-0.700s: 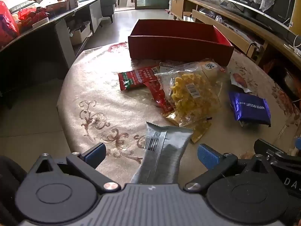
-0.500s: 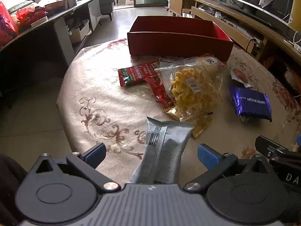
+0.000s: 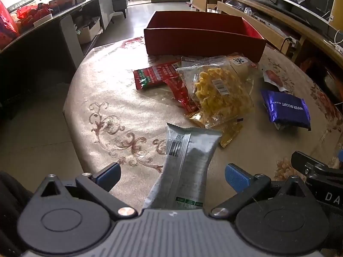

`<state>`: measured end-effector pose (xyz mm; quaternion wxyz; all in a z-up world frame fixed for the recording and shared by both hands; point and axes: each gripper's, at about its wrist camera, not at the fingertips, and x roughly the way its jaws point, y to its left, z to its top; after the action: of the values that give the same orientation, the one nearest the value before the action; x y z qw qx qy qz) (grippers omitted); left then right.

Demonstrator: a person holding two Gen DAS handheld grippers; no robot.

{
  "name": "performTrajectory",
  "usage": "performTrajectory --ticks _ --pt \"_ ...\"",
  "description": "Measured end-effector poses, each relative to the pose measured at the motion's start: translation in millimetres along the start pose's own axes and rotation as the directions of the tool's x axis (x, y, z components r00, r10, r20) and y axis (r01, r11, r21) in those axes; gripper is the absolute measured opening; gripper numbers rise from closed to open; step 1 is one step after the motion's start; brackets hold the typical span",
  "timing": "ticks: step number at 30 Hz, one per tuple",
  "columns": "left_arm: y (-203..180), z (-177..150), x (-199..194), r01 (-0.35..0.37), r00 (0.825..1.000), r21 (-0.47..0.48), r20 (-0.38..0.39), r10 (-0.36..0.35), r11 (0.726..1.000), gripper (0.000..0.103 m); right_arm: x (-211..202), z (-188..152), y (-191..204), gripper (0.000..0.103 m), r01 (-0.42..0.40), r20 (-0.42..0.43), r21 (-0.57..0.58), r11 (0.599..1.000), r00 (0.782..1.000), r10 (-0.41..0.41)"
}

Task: Organize snacks
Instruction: 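Close the left gripper on the silver-grey snack packet and lift it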

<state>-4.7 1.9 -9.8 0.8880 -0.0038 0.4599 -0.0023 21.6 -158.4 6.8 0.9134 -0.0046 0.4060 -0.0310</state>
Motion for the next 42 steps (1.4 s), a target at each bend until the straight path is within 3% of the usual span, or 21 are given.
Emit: performTrajectory --ticks 42 --pt "-2 -3 2 -0.002 1.000 0.012 -0.007 0.002 1.000 0.103 10 -3 -1 0.103 0.013 -0.061 -0.011 1.000 0.998 -0.013"
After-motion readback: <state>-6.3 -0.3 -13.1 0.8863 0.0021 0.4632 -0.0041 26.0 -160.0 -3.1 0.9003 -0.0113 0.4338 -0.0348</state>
